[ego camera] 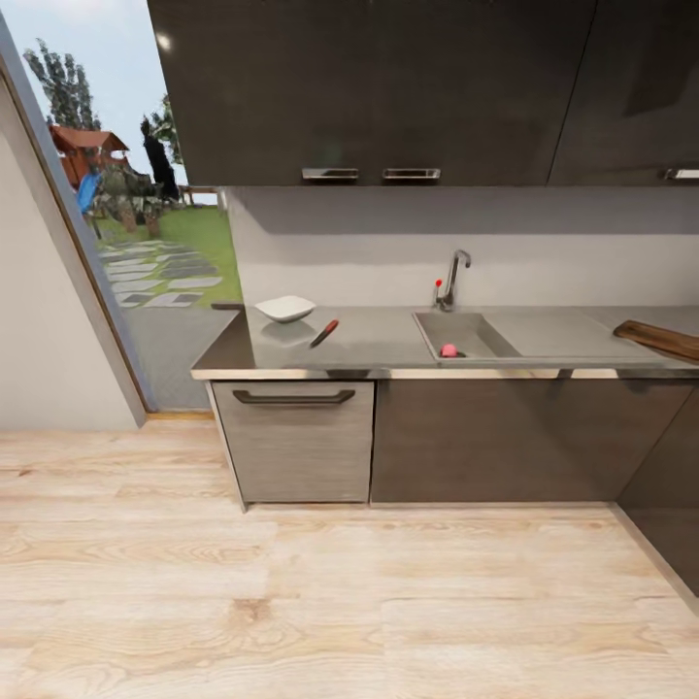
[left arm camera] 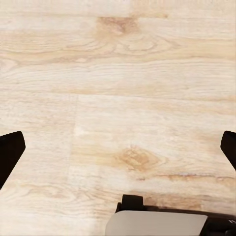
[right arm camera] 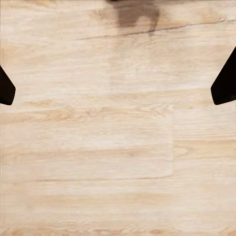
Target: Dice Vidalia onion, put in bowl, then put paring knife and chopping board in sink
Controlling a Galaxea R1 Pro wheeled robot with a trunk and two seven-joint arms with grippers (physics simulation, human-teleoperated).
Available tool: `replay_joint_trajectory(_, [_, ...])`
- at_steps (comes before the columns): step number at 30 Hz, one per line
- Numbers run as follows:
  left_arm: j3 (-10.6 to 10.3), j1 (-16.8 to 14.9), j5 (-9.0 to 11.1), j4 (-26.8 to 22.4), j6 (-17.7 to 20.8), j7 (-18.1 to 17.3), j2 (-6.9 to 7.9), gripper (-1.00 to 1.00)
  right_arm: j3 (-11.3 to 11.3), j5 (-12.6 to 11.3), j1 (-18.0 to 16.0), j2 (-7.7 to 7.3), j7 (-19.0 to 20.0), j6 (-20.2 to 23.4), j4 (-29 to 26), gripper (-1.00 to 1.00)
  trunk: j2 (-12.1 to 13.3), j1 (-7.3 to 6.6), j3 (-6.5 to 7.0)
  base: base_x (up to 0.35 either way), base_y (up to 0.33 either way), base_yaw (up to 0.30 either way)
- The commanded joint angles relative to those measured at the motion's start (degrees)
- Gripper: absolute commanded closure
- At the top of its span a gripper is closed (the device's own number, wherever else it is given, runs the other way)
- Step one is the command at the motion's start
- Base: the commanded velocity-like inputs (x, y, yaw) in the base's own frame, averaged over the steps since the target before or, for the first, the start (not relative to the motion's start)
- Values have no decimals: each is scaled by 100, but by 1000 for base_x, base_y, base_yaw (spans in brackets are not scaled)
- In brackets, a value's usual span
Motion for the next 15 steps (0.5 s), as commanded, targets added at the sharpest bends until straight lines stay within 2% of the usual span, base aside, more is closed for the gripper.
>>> replay_joint_trajectory(1, [-2,-2,12,4,-17,8,0,-100,1,3,-3,1,-19,-16,2,-100,38,-23,13,0,0,0])
replay_joint_trajectory(15, [-2,-7,15,1,-19,8,0,-100,10,7,-3,0,-19,-16,1,-100,600,-330,264,0,0,0])
